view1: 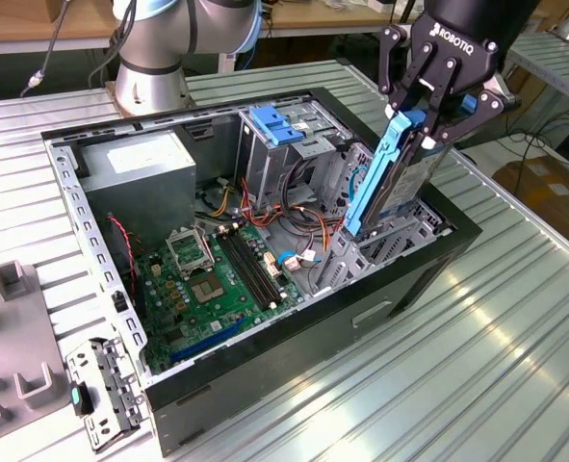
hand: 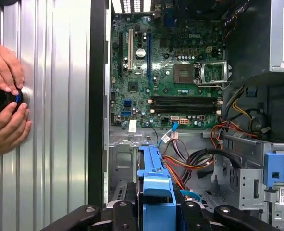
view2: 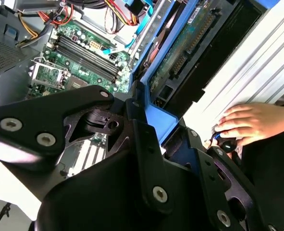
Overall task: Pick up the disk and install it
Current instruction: 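Insert the disk into the insertion slot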
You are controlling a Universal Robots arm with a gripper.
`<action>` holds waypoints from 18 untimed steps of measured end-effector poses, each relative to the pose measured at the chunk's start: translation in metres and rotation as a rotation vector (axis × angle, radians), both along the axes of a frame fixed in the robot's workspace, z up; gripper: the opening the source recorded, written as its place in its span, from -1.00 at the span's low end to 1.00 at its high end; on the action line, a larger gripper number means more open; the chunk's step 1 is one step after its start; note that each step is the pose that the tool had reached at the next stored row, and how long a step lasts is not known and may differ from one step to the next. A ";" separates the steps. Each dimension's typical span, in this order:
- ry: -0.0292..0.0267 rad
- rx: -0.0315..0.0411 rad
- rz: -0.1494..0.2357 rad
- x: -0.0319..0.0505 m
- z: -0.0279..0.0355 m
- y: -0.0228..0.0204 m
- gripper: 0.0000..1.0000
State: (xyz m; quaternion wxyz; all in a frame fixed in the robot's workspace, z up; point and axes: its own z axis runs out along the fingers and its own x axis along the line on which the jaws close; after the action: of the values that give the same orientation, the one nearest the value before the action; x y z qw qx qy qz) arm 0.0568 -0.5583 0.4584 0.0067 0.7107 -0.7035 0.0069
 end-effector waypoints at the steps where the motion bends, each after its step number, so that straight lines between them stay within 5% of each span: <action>1: 0.0000 -0.0002 -0.002 0.0003 -0.0013 -0.0003 -0.25; 18: 0.0000 -0.0002 -0.015 0.0034 -0.0089 0.0023 -0.25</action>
State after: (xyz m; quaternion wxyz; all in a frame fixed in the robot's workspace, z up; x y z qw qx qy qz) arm 0.0601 -0.5561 0.4495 0.0068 0.7054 -0.7088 0.0069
